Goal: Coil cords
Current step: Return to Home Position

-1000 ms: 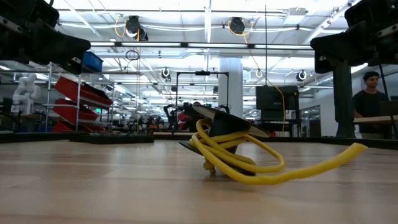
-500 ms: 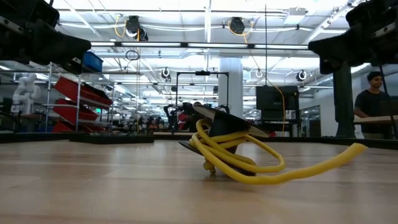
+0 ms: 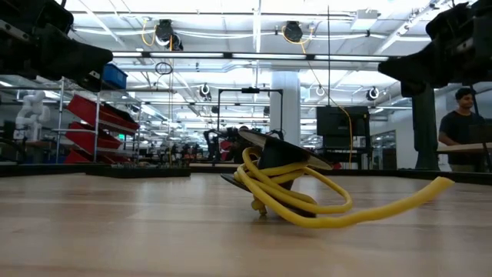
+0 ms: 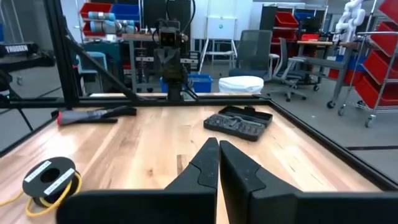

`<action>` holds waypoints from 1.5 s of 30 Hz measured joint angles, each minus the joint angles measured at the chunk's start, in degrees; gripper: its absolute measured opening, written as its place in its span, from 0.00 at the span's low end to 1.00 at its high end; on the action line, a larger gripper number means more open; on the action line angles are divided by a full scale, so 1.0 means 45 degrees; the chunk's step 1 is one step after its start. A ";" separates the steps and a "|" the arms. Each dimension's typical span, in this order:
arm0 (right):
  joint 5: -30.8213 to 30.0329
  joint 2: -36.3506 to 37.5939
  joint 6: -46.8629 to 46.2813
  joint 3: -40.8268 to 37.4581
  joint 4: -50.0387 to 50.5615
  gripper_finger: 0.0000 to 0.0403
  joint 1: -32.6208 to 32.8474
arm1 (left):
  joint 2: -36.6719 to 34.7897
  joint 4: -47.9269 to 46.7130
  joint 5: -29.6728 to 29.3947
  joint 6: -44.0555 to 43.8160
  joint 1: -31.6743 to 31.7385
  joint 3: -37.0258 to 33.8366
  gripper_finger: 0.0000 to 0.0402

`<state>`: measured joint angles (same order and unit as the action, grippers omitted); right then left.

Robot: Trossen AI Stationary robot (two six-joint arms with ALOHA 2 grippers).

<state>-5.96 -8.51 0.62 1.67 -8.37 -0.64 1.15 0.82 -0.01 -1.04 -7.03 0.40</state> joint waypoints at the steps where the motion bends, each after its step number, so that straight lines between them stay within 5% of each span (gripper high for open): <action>1: 0.0000 0.0000 0.0033 0.0000 0.0027 0.00 -0.0005 | 0.0000 0.0000 0.0000 -0.0004 0.0000 0.0000 0.00; 24: 0.0005 0.1875 0.0019 -0.0010 0.1870 0.00 0.0539 | 0.0000 0.0006 -0.0008 -0.0005 -0.0001 0.0000 0.00; 45: -0.0306 0.1855 -0.0435 -0.0010 0.1832 0.00 0.1588 | 0.0000 0.0015 -0.0005 -0.0005 -0.0005 0.0000 0.00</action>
<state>-7.33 -0.16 -1.33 1.63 -0.12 6.50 1.15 0.89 -0.03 -1.06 -7.05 0.40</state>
